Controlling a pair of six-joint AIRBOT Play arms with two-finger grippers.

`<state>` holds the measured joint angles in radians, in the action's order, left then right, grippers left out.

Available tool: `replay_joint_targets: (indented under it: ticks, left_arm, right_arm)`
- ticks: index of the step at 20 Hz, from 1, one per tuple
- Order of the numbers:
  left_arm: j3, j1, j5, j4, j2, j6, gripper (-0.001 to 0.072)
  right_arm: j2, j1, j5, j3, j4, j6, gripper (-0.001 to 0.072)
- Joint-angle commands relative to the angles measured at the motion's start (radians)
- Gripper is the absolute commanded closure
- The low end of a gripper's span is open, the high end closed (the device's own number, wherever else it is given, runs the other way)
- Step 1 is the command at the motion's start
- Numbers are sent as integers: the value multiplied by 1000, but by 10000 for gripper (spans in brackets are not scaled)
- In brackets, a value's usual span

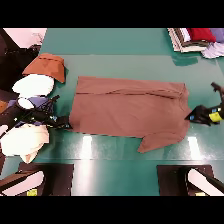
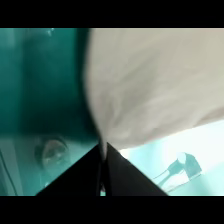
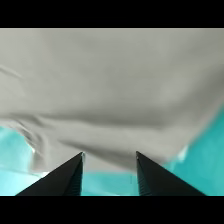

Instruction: Fold the shirts.

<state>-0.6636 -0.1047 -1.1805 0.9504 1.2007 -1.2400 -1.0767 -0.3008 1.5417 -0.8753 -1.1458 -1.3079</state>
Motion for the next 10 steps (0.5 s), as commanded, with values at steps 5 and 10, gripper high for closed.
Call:
replay_joint_targets:
  ticks: [5, 10]
  left_arm:
    - [-84, 3, -32, -24, -1, 18, 685]
    - [-84, 3, -33, -27, -1, 18, 685]
  right_arm:
    - [121, -103, -20, 335, -76, -38, 161]
    - [137, -102, -172, 410, 40, -37, 269]
